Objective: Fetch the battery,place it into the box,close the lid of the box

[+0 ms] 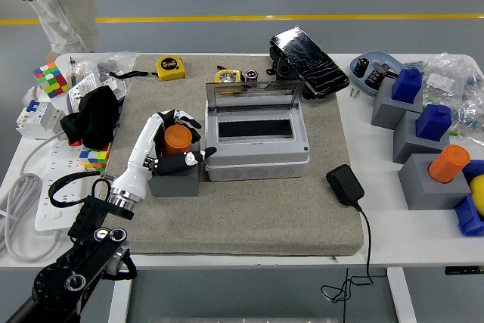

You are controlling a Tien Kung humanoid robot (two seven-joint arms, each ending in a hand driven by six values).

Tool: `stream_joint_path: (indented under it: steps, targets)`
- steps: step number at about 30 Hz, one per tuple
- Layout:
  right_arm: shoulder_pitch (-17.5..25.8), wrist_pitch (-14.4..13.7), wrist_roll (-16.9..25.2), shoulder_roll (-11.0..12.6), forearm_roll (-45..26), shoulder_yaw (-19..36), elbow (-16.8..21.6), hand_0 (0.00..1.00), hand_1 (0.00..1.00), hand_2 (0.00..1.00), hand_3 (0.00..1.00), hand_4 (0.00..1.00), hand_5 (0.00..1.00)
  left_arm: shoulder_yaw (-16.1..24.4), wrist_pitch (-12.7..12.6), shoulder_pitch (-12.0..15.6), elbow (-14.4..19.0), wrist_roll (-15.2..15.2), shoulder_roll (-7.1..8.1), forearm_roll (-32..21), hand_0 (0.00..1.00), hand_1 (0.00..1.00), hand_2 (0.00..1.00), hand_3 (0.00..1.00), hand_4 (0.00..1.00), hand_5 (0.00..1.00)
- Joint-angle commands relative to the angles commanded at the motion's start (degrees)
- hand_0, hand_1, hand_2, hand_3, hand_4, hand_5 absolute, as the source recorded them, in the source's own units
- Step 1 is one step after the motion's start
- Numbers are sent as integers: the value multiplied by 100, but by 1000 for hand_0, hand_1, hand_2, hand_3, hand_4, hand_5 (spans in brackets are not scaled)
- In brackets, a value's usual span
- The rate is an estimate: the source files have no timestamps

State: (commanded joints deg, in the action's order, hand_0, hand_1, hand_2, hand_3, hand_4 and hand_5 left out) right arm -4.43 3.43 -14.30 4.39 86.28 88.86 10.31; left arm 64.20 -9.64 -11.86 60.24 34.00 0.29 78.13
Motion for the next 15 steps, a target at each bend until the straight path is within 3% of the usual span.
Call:
stream_joint_path:
  steps: [1, 2, 13, 14, 15]
  targets:
    - [1, 1, -1, -1, 3, -2, 0, 645, 648, 658, 577, 975, 581, -2, -15, -8, -14, 36, -7, -34, 224, 269, 323, 356, 998, 2]
    - [2, 2, -1, -2, 4, -5, 0, 642, 648, 658, 577, 975, 581, 0, -25, -15, -27, 63, -14, -57, 155, 199, 257, 304, 998, 2]
    - [11, 5, -8, -7, 18, -39, 0, 642, 648, 658, 577, 976, 581, 23, -140, -42, -154, 298, -29, -299, 109, 157, 213, 243, 998, 2]
    - [10, 5, -9, -8, 16, -43, 0, 643, 648, 658, 578, 976, 581, 19, -155, -46, -166, 298, -29, -326, 58, 81, 146, 178, 998, 2]
    - [8, 6, -11, -9, 13, -50, 0, 643, 648, 658, 578, 976, 581, 17, -164, -50, -176, 298, -29, -350, 58, 81, 146, 178, 998, 2]
